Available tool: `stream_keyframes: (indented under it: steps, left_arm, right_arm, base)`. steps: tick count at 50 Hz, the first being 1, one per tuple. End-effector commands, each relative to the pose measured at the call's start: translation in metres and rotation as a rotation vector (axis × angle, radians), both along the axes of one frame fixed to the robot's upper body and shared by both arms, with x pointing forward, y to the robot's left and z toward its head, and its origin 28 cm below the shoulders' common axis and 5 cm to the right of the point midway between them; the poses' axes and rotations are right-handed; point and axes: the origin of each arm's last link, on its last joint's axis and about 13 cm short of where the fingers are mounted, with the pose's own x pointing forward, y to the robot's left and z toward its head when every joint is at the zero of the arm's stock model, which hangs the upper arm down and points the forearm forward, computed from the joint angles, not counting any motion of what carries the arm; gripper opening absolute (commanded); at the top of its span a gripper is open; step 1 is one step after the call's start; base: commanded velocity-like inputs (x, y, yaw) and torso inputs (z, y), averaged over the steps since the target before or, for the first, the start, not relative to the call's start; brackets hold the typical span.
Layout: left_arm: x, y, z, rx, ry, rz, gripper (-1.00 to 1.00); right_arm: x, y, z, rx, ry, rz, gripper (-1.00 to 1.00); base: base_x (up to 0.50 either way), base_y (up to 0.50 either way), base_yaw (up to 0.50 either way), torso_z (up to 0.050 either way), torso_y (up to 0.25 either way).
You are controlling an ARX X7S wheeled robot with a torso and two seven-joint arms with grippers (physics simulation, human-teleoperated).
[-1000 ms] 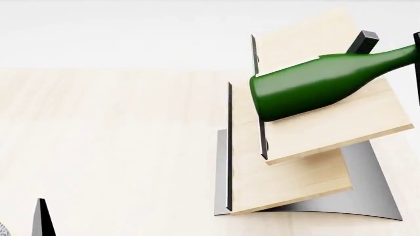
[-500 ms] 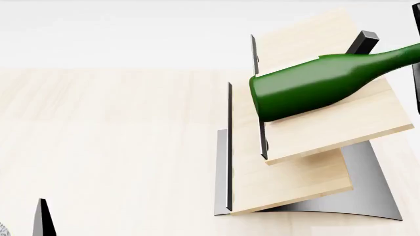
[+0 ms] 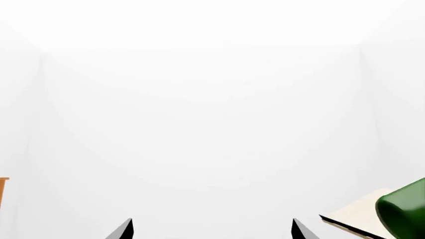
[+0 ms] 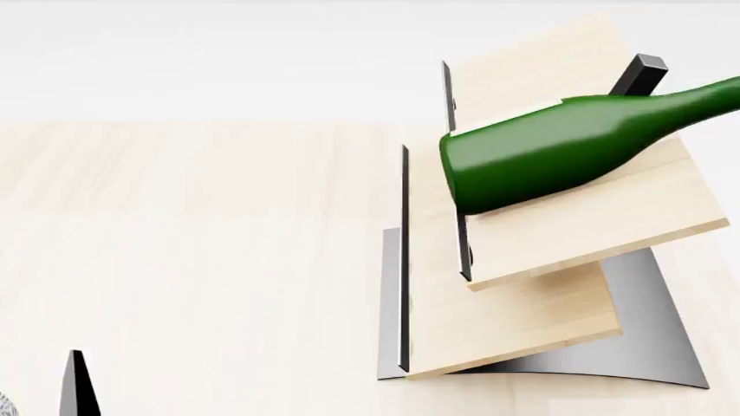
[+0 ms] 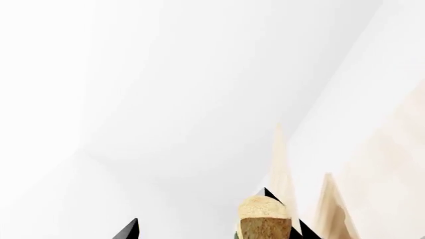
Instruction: Put the wine bottle on the wine rack.
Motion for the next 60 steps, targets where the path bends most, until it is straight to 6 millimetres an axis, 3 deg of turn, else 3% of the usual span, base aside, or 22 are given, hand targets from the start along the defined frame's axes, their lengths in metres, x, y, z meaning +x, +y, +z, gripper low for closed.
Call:
stream_keyframes:
  steps: [1,35,39,50,57,60]
  left_arm:
    - [0.0,0.0,0.0,0.001,0.002,-0.002,1.0]
    - [-0.001,-0.002,0.001,0.003,0.001,-0.006,1.0]
    - [-0.001,-0.002,0.002,0.003,0.001,-0.006,1.0]
    - [-0.001,-0.001,0.001,0.005,0.002,-0.006,1.0]
    - [-0.002,-0.002,0.002,0.008,0.0,-0.009,1.0]
    - [-0.003,-0.002,0.002,0.008,0.001,-0.01,1.0]
  right_arm:
    - [-0.008,-0.008,0.0,0.0,-0.01,-0.028,1.0]
    - [-0.045,-0.029,0.007,-0.004,-0.079,-0.138,1.0]
    - [-0.056,-0.023,0.008,-0.184,-0.114,-0.275,1.0]
    - [-0.083,-0.008,0.013,-0.386,-0.225,-0.435,1.0]
    - [-0.101,0.012,0.013,-0.651,-0.365,-0.616,1.0]
    - [-0.104,0.018,0.01,-0.684,-0.401,-0.643,1.0]
  base:
    - [0.0,0.0,0.0,0.0,0.0]
    - [0.0,0.0,0.0,0.0,0.0]
    - [0.0,0.0,0.0,0.0,0.0]
    - [0.0,0.0,0.0,0.0,0.0]
    - [0.0,0.0,0.0,0.0,0.0]
    - [0.0,0.0,0.0,0.0,0.0]
